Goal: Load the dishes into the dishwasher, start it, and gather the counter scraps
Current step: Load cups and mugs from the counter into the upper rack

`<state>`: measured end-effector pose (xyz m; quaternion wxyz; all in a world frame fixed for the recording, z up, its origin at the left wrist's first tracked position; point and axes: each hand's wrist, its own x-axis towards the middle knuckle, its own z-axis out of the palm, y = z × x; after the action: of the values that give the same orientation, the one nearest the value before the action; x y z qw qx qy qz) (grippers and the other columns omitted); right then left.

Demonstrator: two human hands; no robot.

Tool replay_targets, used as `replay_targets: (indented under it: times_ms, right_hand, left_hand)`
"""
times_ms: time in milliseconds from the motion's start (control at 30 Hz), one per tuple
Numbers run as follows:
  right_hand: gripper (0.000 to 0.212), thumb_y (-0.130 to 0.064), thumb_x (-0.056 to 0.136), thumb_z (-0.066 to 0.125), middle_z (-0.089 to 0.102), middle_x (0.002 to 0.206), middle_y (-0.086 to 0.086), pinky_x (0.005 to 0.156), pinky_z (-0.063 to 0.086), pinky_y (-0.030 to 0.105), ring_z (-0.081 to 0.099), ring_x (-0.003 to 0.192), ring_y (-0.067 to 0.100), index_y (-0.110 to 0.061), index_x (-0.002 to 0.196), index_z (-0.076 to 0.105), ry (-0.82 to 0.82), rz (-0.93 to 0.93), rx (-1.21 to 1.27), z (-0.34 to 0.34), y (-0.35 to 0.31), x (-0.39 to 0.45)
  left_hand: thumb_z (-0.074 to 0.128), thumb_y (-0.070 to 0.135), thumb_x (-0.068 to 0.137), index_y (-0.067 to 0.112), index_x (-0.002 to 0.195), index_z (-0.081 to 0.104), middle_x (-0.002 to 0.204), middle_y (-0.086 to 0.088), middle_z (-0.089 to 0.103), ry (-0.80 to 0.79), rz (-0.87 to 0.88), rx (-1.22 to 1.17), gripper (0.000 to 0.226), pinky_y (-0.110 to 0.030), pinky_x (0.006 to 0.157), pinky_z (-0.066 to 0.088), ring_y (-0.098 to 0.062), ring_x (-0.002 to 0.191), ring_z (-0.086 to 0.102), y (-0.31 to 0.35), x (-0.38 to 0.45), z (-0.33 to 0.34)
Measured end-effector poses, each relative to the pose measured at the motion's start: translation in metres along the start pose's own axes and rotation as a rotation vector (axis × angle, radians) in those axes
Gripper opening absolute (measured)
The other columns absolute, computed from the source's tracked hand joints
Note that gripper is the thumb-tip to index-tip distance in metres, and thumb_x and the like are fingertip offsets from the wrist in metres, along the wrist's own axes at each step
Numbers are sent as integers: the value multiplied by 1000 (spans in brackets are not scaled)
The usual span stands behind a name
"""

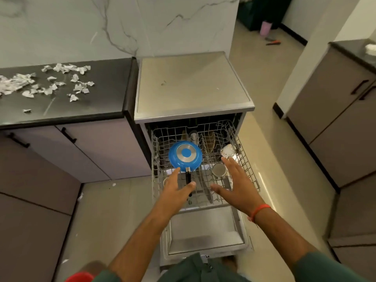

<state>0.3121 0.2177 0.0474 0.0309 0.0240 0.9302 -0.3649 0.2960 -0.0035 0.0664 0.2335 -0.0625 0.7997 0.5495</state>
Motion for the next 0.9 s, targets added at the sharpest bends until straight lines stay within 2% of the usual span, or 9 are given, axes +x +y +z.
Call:
replay_targets:
  times_ms: [167,233,300,433,533,600,667,767,900]
  right_hand:
    - [95,-62,83,69,8,168,-4,121,21,45,10,154,20,-40,157,14,-106,-3,94,-17,30,3]
    - [97,-67,79,68,14,167,-3,120,28,52,16,153,22,-40,156,16,-152,7,139,-19,40,6]
    - [99,-72,77,66,21,165,-1,118,33,53,23,151,23,-37,156,17,-188,-6,145,-18,49,8]
    - [96,-64,80,71,22,165,-3,116,28,45,26,149,21,-36,156,20,-259,40,254,-15,52,12]
    - [109,-75,68,70,21,165,1,114,31,51,29,147,25,-38,157,20,-339,246,556,-4,58,19]
    - [119,-79,59,74,26,163,7,114,34,52,36,144,26,-36,157,21,-331,400,743,5,65,22]
    - [122,-81,55,76,34,160,9,114,35,55,40,141,25,-36,156,22,-329,455,779,15,73,21]
    - [119,-79,58,76,32,161,7,116,34,54,39,142,24,-36,156,25,-322,495,770,27,81,17]
    - [111,-73,62,78,39,157,8,116,35,52,42,139,24,-26,153,33,-301,602,767,45,93,23]
  left_hand:
    - [66,45,94,35,155,31,160,0,34,52,-242,-323,71,-51,119,30,-23,143,36,-2,-1,33]
    - [70,46,91,35,153,36,157,0,39,119,-296,-403,72,-48,118,34,-22,141,38,-9,-4,42]
    - [70,44,92,34,152,37,154,0,41,167,-335,-448,69,-45,118,33,-21,141,37,-13,-9,52]
    - [68,43,93,34,155,31,158,-1,36,175,-377,-453,72,-42,116,31,-23,144,35,-21,-15,60]
    - [67,43,94,34,156,29,159,-2,36,193,-398,-469,73,-42,115,32,-24,144,35,-25,-9,56]
    - [65,41,96,34,156,27,161,-2,33,193,-385,-450,72,-42,116,31,-24,145,34,-28,-2,52]
    - [61,39,98,32,158,24,163,0,29,169,-361,-397,71,-44,120,29,-24,147,32,-35,8,49]
    - [59,38,100,33,160,20,165,0,25,125,-358,-361,71,-47,121,28,-24,149,30,-46,26,46]
    - [59,41,100,36,159,23,165,-1,25,83,-445,-337,69,-49,121,28,-27,149,30,-72,44,42]
